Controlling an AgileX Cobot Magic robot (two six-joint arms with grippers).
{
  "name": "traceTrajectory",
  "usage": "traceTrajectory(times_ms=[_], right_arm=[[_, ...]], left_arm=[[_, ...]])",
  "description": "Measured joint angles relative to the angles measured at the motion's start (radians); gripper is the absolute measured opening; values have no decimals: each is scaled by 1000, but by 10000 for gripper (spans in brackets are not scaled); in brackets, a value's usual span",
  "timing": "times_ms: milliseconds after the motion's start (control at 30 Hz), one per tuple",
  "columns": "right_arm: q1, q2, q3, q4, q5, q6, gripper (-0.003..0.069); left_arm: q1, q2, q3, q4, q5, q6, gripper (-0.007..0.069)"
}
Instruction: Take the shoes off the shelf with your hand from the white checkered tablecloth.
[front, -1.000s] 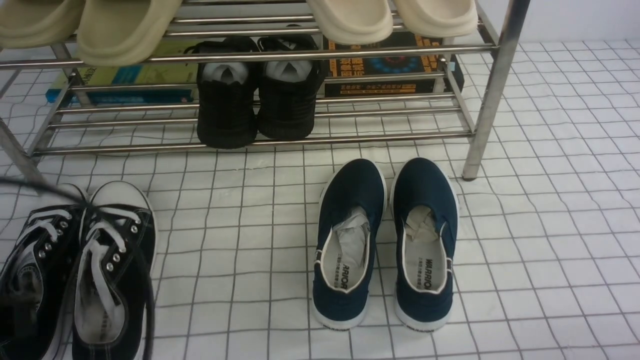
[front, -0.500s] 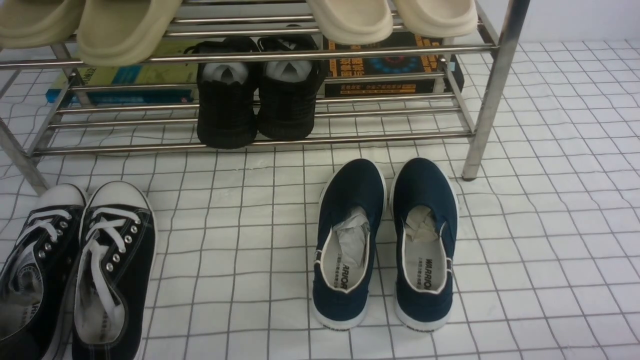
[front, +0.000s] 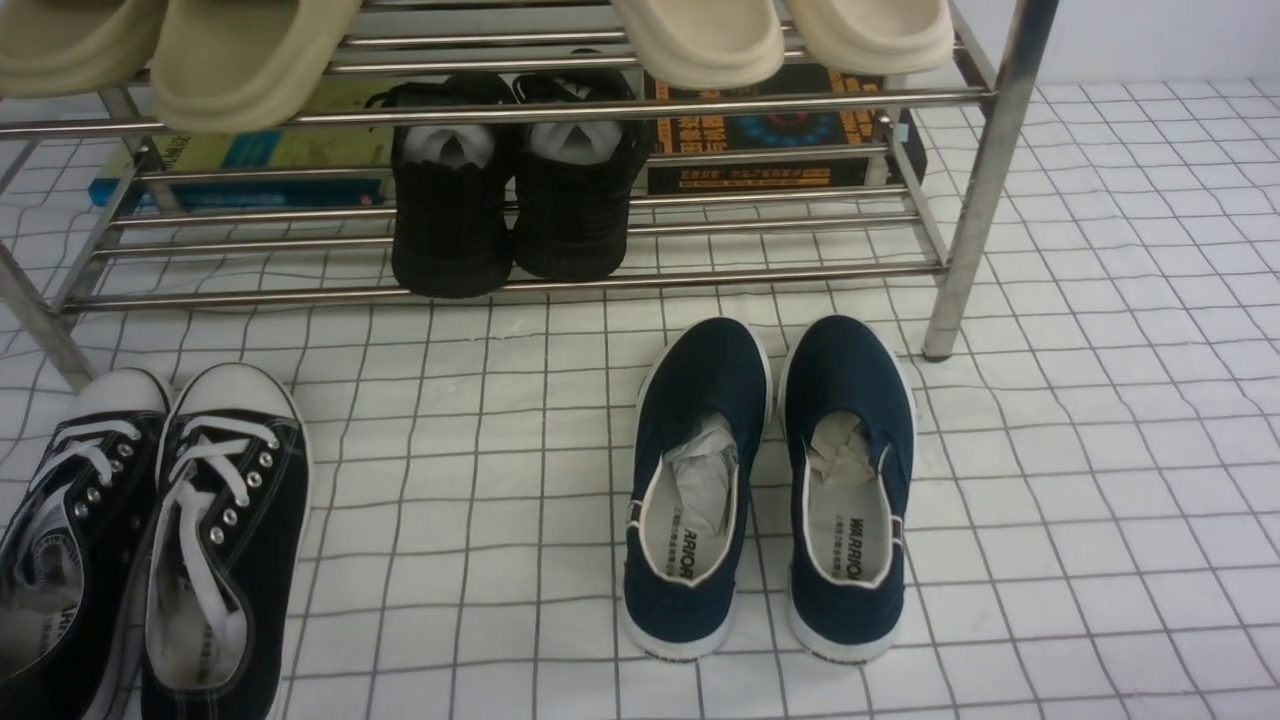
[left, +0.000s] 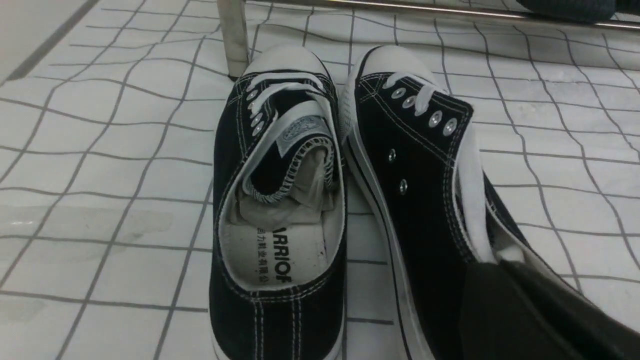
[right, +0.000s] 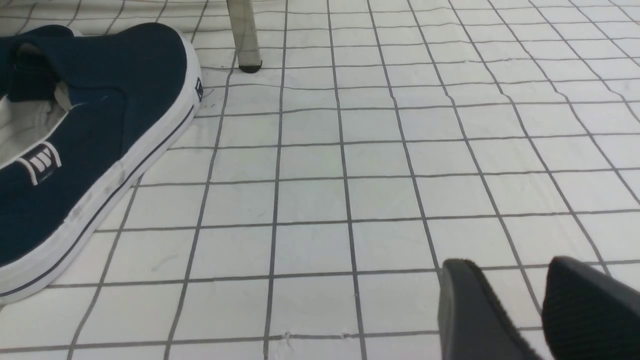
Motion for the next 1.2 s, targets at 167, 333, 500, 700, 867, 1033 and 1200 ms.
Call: traceTrajectory(times_ms=[167,333,500,700,867,1033,1200], right_arm=[[0,0,0,0,0,0,239],[0,0,0,0,0,0,239],[0,0,0,0,0,0,239],[0,0,0,0,0,0,239],[0,0,0,0,0,0,239],[0,0,0,0,0,0,239],[0,0,0,0,0,0,239]], left_arm=[[-12,-44,60,69,-10,-89,28],[-69,-49,62,142,-7,-179,34],[-79,-49,62,149,-7,-187,36],[-81,-49,62,158,-6,-188,41],[-81,-49,62,162,-5,-188,40],[-81,-49,62,163,-5,-188,44],[-81,-49,62,163,-5,-188,51]])
